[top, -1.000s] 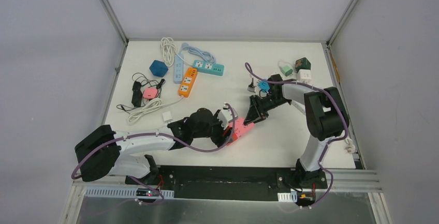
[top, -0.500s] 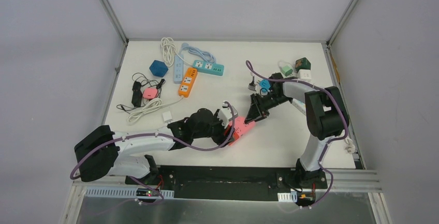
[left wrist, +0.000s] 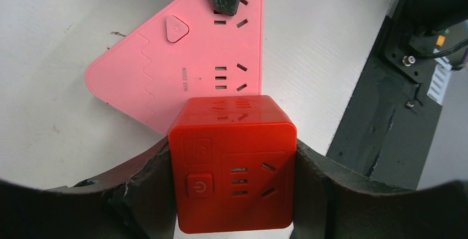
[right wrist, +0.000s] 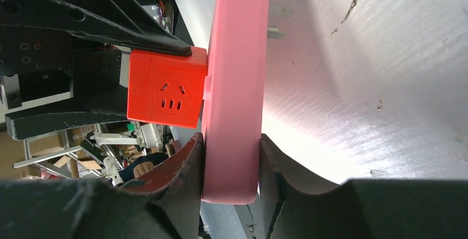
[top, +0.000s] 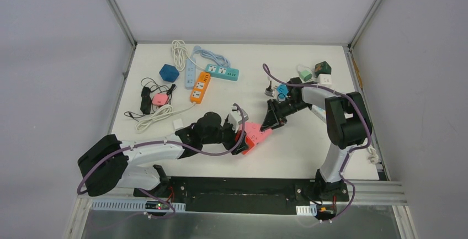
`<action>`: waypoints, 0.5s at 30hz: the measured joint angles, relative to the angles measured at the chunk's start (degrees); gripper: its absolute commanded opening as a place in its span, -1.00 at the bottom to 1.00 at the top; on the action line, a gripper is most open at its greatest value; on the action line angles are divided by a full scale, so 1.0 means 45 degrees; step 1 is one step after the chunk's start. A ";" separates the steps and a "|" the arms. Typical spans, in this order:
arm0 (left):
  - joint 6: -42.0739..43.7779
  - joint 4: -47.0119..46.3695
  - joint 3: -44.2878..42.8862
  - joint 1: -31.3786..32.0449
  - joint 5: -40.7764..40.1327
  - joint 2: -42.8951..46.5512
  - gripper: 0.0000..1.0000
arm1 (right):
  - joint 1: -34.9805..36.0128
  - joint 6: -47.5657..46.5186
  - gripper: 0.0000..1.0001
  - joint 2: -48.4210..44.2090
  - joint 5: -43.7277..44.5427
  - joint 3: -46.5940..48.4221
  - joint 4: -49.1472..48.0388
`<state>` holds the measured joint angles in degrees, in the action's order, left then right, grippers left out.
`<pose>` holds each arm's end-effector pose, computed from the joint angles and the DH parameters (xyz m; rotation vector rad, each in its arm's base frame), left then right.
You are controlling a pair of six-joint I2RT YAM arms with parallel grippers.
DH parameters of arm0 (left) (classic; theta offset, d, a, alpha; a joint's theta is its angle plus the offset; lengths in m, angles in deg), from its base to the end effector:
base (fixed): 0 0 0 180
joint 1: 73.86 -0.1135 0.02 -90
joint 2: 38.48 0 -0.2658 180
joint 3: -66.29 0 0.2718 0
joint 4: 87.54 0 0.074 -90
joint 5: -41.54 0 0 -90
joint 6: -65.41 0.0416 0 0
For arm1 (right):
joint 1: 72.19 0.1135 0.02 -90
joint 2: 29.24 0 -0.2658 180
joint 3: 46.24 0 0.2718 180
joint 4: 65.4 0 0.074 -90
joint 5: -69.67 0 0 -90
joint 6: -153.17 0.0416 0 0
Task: Pull the plug off the socket
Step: Remove the plug from the socket.
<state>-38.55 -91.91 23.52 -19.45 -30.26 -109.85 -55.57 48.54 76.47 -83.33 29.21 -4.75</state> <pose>0.1508 -0.2330 0.1887 0.9427 1.9211 -1.0553 0.3011 0.1285 0.1395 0.7018 -2.5574 -1.6245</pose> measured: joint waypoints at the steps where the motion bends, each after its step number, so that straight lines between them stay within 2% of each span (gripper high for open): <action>1: 0.0151 0.0141 -0.0015 0.0165 -0.0136 0.0058 -1.00 | 0.0000 -0.0005 -1.00 0.0000 -0.0005 0.0000 0.0010; 6: 0.1540 0.1870 -0.0889 0.1851 -0.2448 0.0296 -1.00 | 0.0078 -0.0291 -1.00 0.0005 -0.0219 0.0010 0.0112; 9: 0.1671 0.2327 -0.1122 0.2050 -0.3240 0.0296 -1.00 | 0.0087 -0.0427 -1.00 0.0005 -0.0321 0.0015 0.0151; 11: 0.1277 0.2152 -0.1044 0.1642 -0.2929 0.0316 -1.00 | 0.0087 -0.0437 -1.00 0.0005 -0.0350 0.0019 0.0131; 15: 0.0175 0.1321 -0.0423 0.0160 -0.1156 0.0597 -1.00 | 0.0073 -0.0131 -1.00 0.0044 -0.0437 0.0160 -0.0029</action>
<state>-37.76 -85.96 21.62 -18.73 -35.46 -107.16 -55.24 47.95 76.67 -85.30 29.93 -4.88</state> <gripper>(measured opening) 0.606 0.375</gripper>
